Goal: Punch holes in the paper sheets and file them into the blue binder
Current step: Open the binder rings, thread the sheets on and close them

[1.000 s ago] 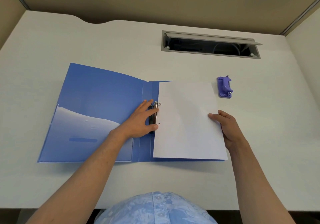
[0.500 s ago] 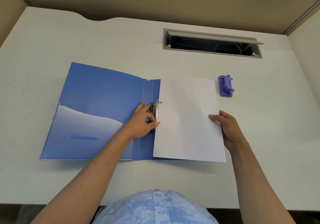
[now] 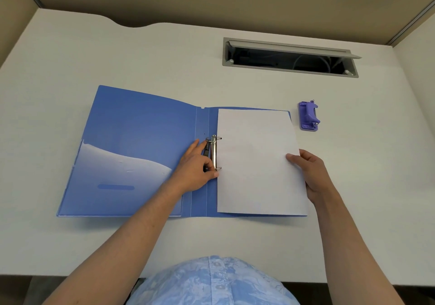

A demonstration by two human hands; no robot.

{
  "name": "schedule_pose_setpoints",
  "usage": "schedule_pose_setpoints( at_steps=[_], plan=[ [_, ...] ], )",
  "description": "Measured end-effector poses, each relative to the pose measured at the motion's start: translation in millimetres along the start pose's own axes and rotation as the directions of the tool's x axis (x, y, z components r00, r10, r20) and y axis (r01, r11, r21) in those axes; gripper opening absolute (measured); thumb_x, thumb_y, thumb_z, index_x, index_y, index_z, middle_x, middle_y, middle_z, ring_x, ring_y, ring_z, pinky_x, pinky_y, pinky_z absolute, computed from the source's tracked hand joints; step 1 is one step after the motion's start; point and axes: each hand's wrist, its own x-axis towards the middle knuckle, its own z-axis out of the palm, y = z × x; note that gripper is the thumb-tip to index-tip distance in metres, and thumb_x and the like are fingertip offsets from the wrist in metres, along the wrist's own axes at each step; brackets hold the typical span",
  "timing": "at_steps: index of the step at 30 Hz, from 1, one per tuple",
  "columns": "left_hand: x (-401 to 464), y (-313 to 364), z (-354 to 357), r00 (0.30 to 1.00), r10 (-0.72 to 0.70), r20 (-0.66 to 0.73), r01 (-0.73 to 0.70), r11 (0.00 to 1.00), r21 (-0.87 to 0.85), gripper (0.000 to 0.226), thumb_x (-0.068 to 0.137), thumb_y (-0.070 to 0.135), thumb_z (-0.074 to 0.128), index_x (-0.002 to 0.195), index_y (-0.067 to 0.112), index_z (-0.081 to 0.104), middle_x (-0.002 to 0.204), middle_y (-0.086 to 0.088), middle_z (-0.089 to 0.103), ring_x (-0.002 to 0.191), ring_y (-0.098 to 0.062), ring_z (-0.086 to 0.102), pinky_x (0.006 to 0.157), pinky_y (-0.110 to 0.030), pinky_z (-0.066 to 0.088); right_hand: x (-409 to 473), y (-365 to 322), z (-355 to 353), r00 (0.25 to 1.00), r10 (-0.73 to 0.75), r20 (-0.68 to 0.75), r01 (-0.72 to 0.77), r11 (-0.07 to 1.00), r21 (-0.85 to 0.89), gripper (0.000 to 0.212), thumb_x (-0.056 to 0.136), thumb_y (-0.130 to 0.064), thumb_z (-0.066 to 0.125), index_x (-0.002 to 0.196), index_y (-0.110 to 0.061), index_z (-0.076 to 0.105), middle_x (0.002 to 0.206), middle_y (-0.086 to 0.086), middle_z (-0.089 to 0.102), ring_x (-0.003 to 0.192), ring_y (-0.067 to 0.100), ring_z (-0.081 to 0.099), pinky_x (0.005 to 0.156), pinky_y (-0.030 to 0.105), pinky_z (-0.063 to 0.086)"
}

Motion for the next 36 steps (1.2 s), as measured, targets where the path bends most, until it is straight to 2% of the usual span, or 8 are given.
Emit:
schedule_pose_setpoints(
  at_steps=[6, 8, 10, 14, 20, 26, 29, 36],
  plan=[
    [-4.3, 2.7, 8.7, 0.99, 0.002, -0.142, 0.002, 0.999, 0.032, 0.016, 0.084, 0.027, 0.073, 0.081, 0.011, 0.068, 0.151, -0.003, 0.042, 0.143, -0.02, 0.027, 0.108, -0.024, 0.022, 8.6, 9.8, 3.8, 0.992, -0.104, -0.076, 0.078, 0.955, -0.287, 0.01, 0.09, -0.011, 0.07, 0.1, -0.013, 0.069, 0.093, 0.003, 0.075, 0.077, 0.018, 0.07, 0.06, 0.021, 0.053],
    [-5.5, 3.2, 11.2, 0.973, -0.007, -0.231, 0.014, 0.999, 0.03, 0.016, 0.082, 0.023, 0.075, 0.081, 0.011, 0.064, 0.122, -0.003, 0.061, 0.124, -0.024, 0.047, 0.092, -0.02, 0.032, 12.6, 15.7, 4.0, 0.985, -0.129, -0.111, 0.075, 0.916, -0.395, 0.022, 0.089, -0.015, 0.07, 0.11, -0.018, 0.064, 0.097, 0.004, 0.073, 0.083, 0.019, 0.069, 0.069, 0.028, 0.054],
    [-8.3, 5.0, 12.5, 0.954, -0.019, -0.301, 0.031, 0.999, 0.037, 0.017, 0.079, 0.018, 0.076, 0.086, 0.012, 0.061, 0.102, -0.001, 0.061, 0.104, -0.025, 0.053, 0.08, -0.022, 0.035, 14.2, 21.0, 4.3, 0.976, -0.174, -0.129, 0.08, 0.844, -0.531, 0.035, 0.088, -0.019, 0.069, 0.121, -0.02, 0.058, 0.092, 0.009, 0.069, 0.084, 0.022, 0.066, 0.073, 0.035, 0.054],
    [-14.9, 8.2, 16.6, 0.952, -0.024, -0.306, 0.08, 0.982, 0.171, 0.039, 0.082, 0.021, 0.073, 0.116, 0.012, 0.057, 0.118, -0.005, 0.054, 0.111, -0.026, 0.048, 0.088, -0.03, 0.04, 14.5, 26.4, 9.2, 0.95, -0.28, -0.135, 0.124, 0.739, -0.662, 0.043, 0.089, -0.018, 0.067, 0.129, -0.018, 0.051, 0.077, -0.001, 0.054, 0.073, 0.017, 0.055, 0.062, 0.029, 0.042],
    [-20.0, 14.1, 18.8, 0.956, -0.11, -0.272, 0.177, 0.956, 0.233, 0.033, 0.089, 0.014, 0.065, 0.118, 0.007, 0.051, 0.116, -0.012, 0.05, 0.107, -0.027, 0.05, 0.075, -0.029, 0.039, 16.8, 32.2, 16.0, 0.928, -0.348, -0.13, 0.138, 0.646, -0.751, 0.05, 0.088, -0.016, 0.068, 0.135, -0.012, 0.049, 0.105, 0.012, 0.058, 0.091, 0.026, 0.056, 0.081, 0.035, 0.045],
    [-19.1, 20.7, 11.8, 0.943, -0.178, -0.282, 0.226, 0.963, 0.149, 0.023, 0.089, 0.004, 0.059, 0.111, 0.002, 0.053, 0.109, -0.017, 0.055, 0.094, -0.033, 0.058, 0.066, -0.031, 0.038, 17.1, 35.9, 16.6, 0.897, -0.404, -0.18, 0.137, 0.642, -0.754, 0.053, 0.086, -0.016, 0.071, 0.135, -0.012, 0.049, 0.119, 0.014, 0.056, 0.106, 0.03, 0.057, 0.088, 0.036, 0.045],
    [-16.2, 17.1, 8.2, 0.918, -0.244, -0.311, 0.257, 0.966, -0.001, 0.019, 0.085, -0.001, 0.055, 0.103, 0.004, 0.055, 0.098, -0.014, 0.061, 0.081, -0.029, 0.055, 0.062, -0.033, 0.038, 11.7, 35.5, 24.0, 0.836, -0.516, -0.186, 0.216, 0.622, -0.753, 0.051, 0.085, -0.009, 0.07, 0.133, -0.01, 0.051, 0.124, 0.015, 0.054, 0.11, 0.032, 0.055, 0.094, 0.039, 0.046],
    [-20.4, 16.2, -5.9, 0.824, -0.421, -0.38, 0.261, 0.876, -0.405, 0.04, 0.083, 0.001, 0.06, 0.122, 0.008, 0.06, 0.086, 0.003, 0.061, 0.08, -0.017, 0.058, 0.068, -0.023, 0.043, -12.3, 20.7, 68.7, 0.722, -0.69, -0.044, 0.489, 0.554, -0.674, 0.026, 0.09, -0.01, 0.067, 0.116, -0.011, 0.065, 0.102, -0.001, 0.061, 0.077, 0.007, 0.056, 0.071, 0.021, 0.045]
  ],
)
